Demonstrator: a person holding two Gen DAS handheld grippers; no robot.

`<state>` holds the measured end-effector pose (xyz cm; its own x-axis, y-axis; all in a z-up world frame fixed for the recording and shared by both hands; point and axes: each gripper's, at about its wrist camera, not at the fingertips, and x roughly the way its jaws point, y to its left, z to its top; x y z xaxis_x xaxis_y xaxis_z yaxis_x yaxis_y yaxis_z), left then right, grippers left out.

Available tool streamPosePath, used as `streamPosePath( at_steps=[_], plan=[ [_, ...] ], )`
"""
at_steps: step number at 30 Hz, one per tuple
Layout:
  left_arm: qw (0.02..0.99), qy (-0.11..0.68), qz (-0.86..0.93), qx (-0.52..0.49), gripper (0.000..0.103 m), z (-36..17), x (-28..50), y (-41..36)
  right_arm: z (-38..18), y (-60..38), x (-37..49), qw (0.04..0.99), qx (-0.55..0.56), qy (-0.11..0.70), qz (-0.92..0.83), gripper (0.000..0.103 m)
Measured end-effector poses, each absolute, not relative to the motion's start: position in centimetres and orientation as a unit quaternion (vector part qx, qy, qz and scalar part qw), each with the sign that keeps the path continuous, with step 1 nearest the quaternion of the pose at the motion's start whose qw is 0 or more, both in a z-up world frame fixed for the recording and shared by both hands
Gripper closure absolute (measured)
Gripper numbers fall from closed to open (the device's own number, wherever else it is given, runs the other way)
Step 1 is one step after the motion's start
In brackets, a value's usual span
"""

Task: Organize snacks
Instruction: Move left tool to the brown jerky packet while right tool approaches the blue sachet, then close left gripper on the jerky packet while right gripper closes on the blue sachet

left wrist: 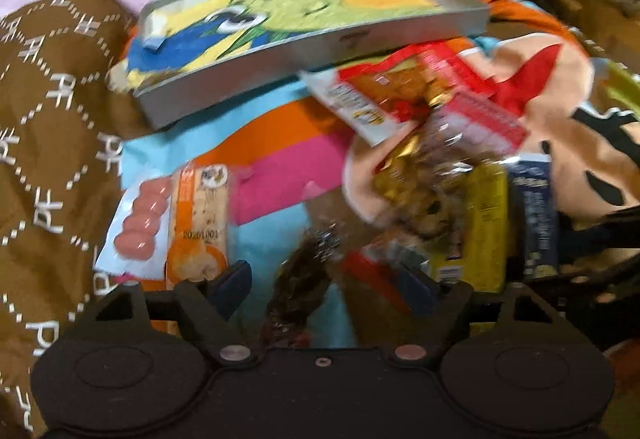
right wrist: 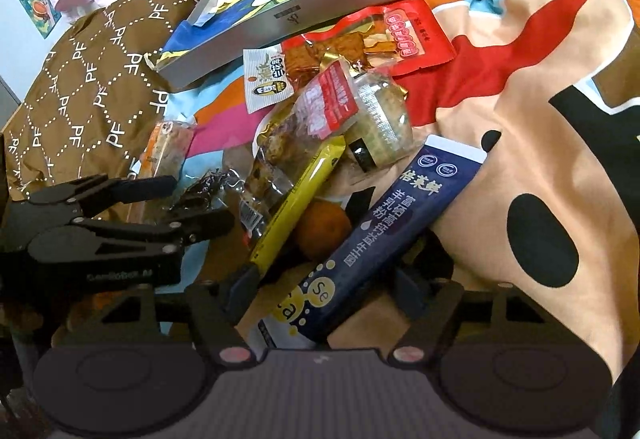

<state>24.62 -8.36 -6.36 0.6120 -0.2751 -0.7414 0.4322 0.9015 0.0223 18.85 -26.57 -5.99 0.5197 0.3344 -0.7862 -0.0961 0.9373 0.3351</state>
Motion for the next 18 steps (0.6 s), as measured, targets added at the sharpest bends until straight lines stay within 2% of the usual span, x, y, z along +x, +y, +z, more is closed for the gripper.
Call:
streamPosePath(
  at_steps=[4,8,10,15,18],
  plan=[
    [0.890,0.399,-0.193,0.107,0.024,-6.5,24.6,-8.6,-6.1,-26.7,18.9,0.862,0.130,0.474,0.123,0.030],
    [0.888,0.405,-0.181,0.121,0.031,-6.7,24.4,-9.0,-6.1,-26.7,18.9,0.863,0.131,0.473,0.120,0.035],
    [0.888,0.407,-0.174,0.122,0.035,-6.6,24.3,-9.0,-6.1,-26.7,18.9,0.863,0.131,0.473,0.118,0.042],
    [0.888,0.420,-0.154,0.102,0.052,-5.9,24.6,-8.4,-6.0,-26.9,18.7,0.863,0.138,0.471,0.121,0.050],
    [0.888,0.425,-0.157,0.082,0.054,-5.2,24.5,-8.1,-5.9,-27.0,18.6,0.862,0.148,0.469,0.126,0.056]
  ],
)
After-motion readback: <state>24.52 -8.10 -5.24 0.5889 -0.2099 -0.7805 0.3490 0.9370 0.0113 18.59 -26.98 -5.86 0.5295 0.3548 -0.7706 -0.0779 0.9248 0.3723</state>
